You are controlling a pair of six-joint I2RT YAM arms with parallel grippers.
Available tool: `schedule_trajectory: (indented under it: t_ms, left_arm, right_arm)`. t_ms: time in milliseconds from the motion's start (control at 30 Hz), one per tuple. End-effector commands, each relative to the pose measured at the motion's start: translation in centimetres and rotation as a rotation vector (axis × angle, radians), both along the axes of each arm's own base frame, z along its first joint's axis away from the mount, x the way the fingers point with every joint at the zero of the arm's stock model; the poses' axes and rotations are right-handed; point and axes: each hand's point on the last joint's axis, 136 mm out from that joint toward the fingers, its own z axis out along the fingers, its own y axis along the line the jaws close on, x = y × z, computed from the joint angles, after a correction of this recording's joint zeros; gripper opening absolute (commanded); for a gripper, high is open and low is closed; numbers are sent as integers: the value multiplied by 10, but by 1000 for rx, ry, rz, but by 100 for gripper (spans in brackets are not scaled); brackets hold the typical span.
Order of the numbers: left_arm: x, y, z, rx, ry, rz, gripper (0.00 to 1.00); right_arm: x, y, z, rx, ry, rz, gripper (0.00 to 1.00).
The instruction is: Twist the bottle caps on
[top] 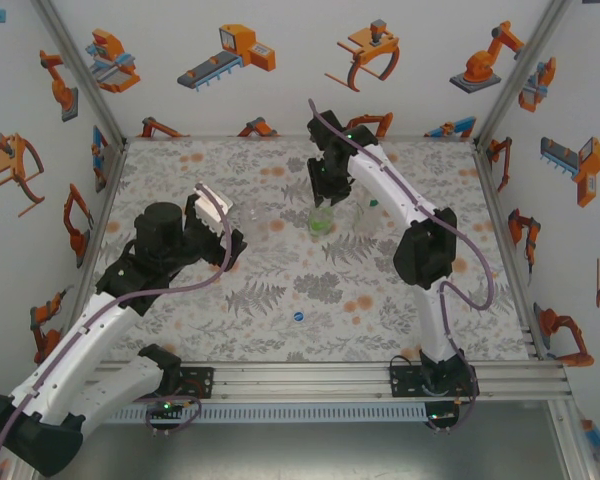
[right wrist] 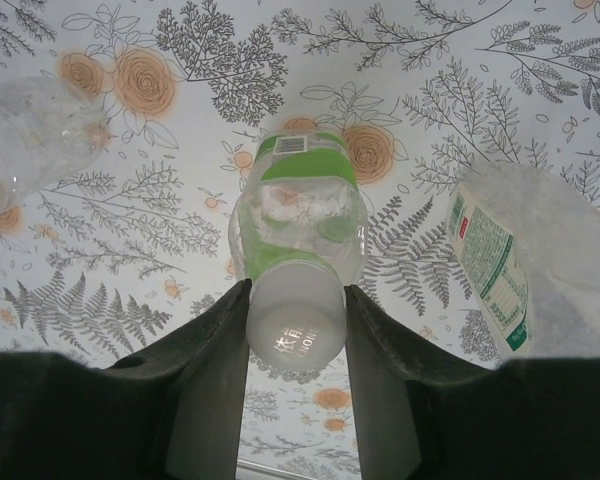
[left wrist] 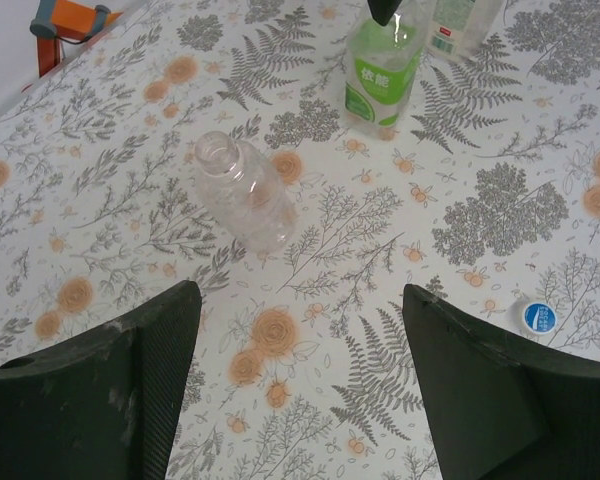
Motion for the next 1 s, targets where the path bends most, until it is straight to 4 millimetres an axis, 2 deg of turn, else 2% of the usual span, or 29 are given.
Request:
schedule_trajectory:
  t_ms: [0,300,467,700,967]
  left_arm:
    - [0,1,9,-23,4,7,76]
    - [-2,3,12,-27,-10,11,76]
    - [0,6,13,-27,-15,34,76]
    - [9,16,12,-29,-19,98,77]
    - [12,4,5,-65,-30,44,79]
  right_arm:
    - [-2,-2,4,0,17,8,45]
    - [-1,3,26,38,-13,7,50]
    - [-3,1,50,53,-55,6,50]
    - [-15,9,83,86,-126,35,50]
    - [-34,12,104,145,-167,62,50]
